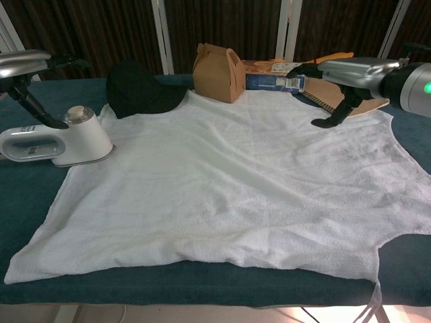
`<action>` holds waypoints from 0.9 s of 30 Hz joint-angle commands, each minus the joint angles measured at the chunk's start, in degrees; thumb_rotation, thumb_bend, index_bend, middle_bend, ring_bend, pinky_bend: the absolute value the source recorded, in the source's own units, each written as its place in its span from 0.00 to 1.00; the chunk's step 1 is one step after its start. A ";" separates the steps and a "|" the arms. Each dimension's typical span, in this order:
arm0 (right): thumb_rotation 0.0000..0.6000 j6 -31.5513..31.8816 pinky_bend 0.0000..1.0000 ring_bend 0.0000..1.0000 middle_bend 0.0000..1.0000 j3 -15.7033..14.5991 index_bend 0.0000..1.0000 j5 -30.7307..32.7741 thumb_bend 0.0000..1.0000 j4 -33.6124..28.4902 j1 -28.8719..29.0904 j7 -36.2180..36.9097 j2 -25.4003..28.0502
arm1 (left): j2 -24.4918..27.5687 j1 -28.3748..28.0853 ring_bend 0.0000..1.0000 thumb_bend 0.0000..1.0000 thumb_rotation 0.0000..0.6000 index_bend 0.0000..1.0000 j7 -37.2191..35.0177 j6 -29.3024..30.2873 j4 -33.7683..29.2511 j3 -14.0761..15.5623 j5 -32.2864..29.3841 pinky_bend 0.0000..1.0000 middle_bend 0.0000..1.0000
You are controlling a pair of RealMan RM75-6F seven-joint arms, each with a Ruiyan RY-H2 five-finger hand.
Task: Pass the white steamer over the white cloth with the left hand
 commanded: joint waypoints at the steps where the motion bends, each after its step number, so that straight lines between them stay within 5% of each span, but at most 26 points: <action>1: 1.00 0.24 0.00 0.00 0.00 -0.23 0.00 -0.17 0.27 -0.23 0.16 0.20 0.24 | 0.05 -0.09 0.00 0.03 1.00 0.07 0.45 0.41 -0.29 0.10 -0.28 0.13 0.04; 11: 1.00 3.17 0.00 0.00 0.00 -1.84 0.00 -2.93 0.27 -3.23 -1.85 2.64 3.40 | 0.61 1.87 0.00 0.02 1.00 0.07 6.13 4.88 -2.64 1.96 -2.15 0.13 0.04; 20: 1.00 16.57 0.00 0.00 0.00 -6.57 0.00 -16.27 0.27 -15.20 -11.55 10.78 16.95 | -3.08 4.38 0.00 0.03 1.00 0.08 13.84 7.97 1.31 4.80 -8.45 0.13 0.04; 27: 1.00 18.37 0.00 0.00 0.00 -9.81 0.00 -18.12 0.27 -17.97 -15.65 11.45 22.91 | -7.05 4.10 0.02 0.08 1.00 0.12 16.73 8.39 6.94 4.87 -10.61 0.15 0.06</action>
